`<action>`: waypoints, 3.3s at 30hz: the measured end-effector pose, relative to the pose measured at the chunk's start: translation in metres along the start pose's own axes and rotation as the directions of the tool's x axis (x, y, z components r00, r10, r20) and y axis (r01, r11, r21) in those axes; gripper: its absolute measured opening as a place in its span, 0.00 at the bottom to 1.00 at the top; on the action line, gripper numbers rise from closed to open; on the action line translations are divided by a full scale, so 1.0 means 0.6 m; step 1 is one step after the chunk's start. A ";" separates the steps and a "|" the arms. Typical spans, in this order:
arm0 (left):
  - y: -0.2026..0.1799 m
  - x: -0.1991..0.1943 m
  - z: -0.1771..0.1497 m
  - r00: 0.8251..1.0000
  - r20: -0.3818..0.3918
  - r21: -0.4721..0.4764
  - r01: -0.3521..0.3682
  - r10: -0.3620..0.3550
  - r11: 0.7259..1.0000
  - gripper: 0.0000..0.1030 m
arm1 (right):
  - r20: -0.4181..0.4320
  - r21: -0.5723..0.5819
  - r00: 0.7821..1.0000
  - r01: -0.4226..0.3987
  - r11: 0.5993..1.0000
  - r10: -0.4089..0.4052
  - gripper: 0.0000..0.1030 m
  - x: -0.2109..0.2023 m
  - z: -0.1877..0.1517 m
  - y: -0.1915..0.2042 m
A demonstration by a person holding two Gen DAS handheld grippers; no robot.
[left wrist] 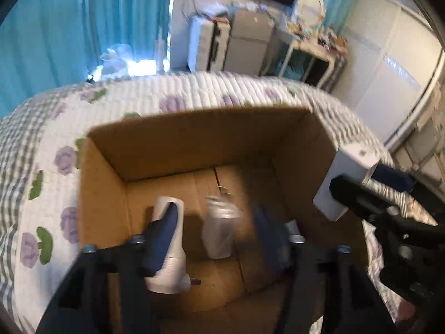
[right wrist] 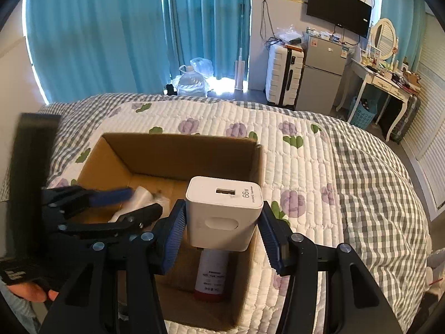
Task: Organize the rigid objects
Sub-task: 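Lower both chargers into the box and open both tools, then withdraw both tools and move toward the black remote, then grasp the black TV remote with the right tool and lift it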
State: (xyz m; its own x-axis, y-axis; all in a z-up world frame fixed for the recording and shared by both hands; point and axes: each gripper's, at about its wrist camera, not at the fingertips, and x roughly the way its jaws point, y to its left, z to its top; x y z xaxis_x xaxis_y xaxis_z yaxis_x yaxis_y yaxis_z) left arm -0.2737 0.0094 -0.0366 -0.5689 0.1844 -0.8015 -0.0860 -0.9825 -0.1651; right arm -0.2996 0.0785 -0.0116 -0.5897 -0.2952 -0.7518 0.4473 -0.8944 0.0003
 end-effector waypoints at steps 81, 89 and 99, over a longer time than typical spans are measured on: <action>0.045 -0.121 -0.376 0.948 -0.046 -0.079 -0.318 0.315 0.945 0.74 | -0.171 -0.118 0.973 -0.177 0.977 0.156 0.17 -0.052 -0.378 0.135; 0.046 -0.112 -0.373 0.943 -0.062 -0.082 -0.332 0.327 0.940 0.74 | -0.206 -0.128 0.978 -0.065 0.990 0.037 0.21 -0.013 -0.362 0.126; 0.057 -0.103 -0.365 0.946 -0.084 -0.099 -0.321 0.314 0.942 0.74 | -0.229 -0.058 0.964 -0.151 0.987 0.134 0.38 -0.014 -0.355 0.104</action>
State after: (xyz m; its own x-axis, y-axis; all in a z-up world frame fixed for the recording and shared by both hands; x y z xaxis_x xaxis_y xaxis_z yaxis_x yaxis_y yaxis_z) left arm -0.0625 -0.0304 -0.1186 -0.4962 -0.1315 -0.8582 0.1827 -0.9821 0.0449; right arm -0.1235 0.0968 -0.1456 -0.3548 -0.3272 -0.8758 0.5693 -0.8187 0.0752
